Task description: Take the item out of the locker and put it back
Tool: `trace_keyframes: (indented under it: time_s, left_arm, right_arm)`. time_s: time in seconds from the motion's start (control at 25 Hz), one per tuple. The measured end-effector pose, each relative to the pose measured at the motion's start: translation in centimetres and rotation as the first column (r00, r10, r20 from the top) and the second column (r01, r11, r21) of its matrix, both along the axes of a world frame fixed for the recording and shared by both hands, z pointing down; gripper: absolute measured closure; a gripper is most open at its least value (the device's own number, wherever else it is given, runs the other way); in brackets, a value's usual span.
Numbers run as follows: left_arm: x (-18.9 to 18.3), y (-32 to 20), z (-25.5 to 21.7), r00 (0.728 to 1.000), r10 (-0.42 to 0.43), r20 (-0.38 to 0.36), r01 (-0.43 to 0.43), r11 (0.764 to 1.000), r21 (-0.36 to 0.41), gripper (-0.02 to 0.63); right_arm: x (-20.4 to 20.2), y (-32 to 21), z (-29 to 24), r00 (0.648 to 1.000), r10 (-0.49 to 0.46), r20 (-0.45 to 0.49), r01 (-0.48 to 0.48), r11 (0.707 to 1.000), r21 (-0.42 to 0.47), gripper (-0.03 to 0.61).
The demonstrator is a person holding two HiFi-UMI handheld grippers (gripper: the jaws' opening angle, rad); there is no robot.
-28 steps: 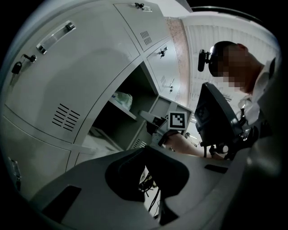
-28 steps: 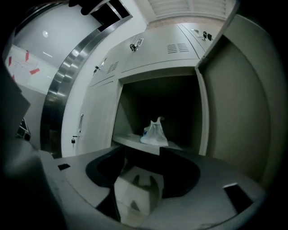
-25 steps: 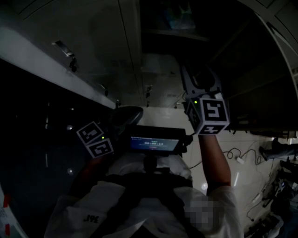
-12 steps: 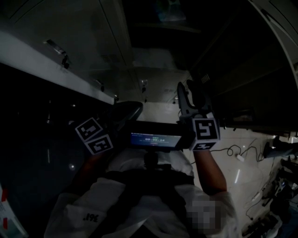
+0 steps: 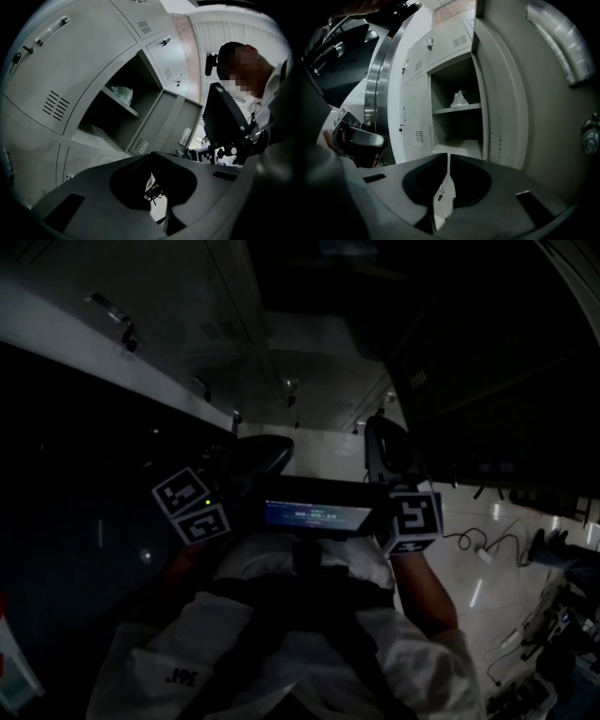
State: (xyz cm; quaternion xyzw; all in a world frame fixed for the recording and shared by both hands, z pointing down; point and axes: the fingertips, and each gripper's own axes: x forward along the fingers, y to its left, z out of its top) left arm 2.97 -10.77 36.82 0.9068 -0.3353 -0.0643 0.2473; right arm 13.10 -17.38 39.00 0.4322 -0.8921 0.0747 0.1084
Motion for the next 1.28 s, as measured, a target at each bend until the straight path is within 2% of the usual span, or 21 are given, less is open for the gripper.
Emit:
trace_keyframes:
  time_s: [0.2,0.48,0.92,1.28]
  left_arm:
    - [-0.1,0.5,0.7,1.000,-0.001,0.007,0.001,1.000,0.014,0.621]
    - [0.0,1.8,0.8,0.997,0.064,0.036,-0.065,0.998,0.020,0.620]
    - [-2.9,8.7,1.3,0.989,0.138,0.043,-0.137,0.990,-0.025,0.620]
    - [-5.2,16.0,1.7,0.984,0.176,-0.008,-0.177,0.984,-0.040,0.620]
  right_arm:
    - [-0.2,0.9,1.4,0.999,0.017,0.028,-0.016,0.999,-0.042,0.575]
    - [-0.3,2.5,1.9,0.999,0.046,0.019,-0.045,0.997,-0.063,0.575]
    - [-3.3,9.0,1.5,0.993,0.106,0.046,-0.100,0.988,-0.115,0.575]
    - [-5.1,16.6,1.7,0.990,0.139,0.008,-0.137,0.985,-0.102,0.575]
